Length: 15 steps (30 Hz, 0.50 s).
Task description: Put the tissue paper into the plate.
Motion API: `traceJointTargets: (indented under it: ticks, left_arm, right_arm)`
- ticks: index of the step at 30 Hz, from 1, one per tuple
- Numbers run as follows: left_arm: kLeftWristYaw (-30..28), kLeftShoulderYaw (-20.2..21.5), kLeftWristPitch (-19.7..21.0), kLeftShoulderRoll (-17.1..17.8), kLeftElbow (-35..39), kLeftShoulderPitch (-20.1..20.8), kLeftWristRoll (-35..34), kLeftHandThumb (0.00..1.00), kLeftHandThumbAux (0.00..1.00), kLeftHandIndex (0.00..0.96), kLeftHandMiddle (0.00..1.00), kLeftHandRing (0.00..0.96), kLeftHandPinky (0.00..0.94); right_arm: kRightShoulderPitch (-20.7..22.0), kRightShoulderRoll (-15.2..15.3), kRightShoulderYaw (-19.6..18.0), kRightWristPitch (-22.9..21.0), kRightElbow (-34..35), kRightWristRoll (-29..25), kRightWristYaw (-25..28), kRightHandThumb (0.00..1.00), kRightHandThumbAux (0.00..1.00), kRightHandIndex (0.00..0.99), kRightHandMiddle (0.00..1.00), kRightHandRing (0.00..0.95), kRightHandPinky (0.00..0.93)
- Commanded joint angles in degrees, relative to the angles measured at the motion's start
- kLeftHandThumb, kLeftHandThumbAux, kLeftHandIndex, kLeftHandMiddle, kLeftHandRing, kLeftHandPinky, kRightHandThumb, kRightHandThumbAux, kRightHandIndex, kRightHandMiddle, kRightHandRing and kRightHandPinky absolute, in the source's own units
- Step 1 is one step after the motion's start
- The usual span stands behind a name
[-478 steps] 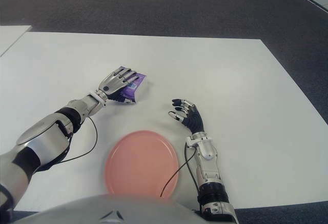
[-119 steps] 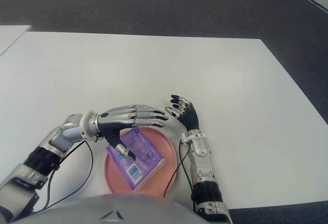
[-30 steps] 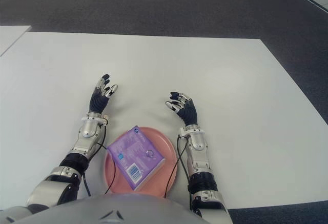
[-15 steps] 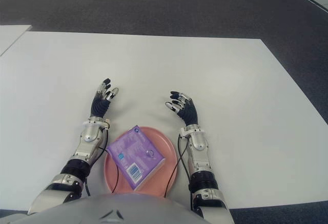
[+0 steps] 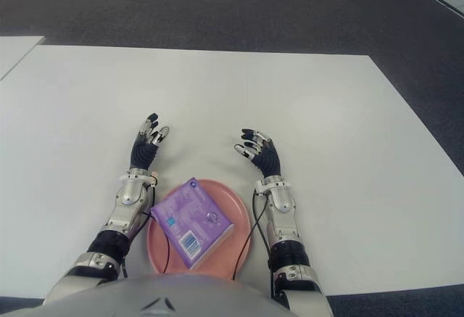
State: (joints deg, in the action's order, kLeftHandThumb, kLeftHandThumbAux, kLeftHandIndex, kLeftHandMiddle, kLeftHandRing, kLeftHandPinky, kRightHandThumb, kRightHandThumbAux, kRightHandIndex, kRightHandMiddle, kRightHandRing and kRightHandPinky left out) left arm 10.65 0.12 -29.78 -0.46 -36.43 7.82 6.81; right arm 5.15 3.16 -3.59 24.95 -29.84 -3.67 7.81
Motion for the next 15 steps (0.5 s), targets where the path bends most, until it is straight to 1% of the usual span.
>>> traceJointTargets:
  ticks: [1, 6, 14, 15]
  left_arm:
    - [1.6, 0.1, 0.0, 0.4, -3.4, -1.5, 1.2, 0.0, 0.422, 0.0, 0.0, 0.0, 0.0]
    - [3.5, 0.2, -1.9, 0.9, -5.3, -1.1, 2.2, 0.0, 0.421, 0.0, 0.0, 0.0, 0.0]
    - [4.5, 0.3, -4.6, 1.1, -7.8, -0.5, 2.1, 0.0, 0.426, 0.0, 0.0, 0.0, 0.0]
    - [4.8, 0.3, -5.3, 1.2, -8.3, -0.4, 2.2, 0.0, 0.43, 0.0, 0.0, 0.0, 0.0]
  right_arm:
    - [-2.0, -0.2, -0.8, -1.6, -3.0, -0.9, 0.3, 0.672, 0.739, 0.401, 0.293, 0.286, 0.3]
    - [-1.7, -0.5, -1.3, -1.5, -3.4, -1.7, 0.6, 0.674, 0.738, 0.402, 0.296, 0.291, 0.305]
    - [-1.4, -0.7, -1.7, -0.9, -4.0, -1.4, 0.1, 0.673, 0.737, 0.401, 0.291, 0.286, 0.298]
    - [-1.8, -0.9, -1.5, -2.1, -1.9, -1.3, -0.4, 0.673, 0.736, 0.401, 0.291, 0.287, 0.302]
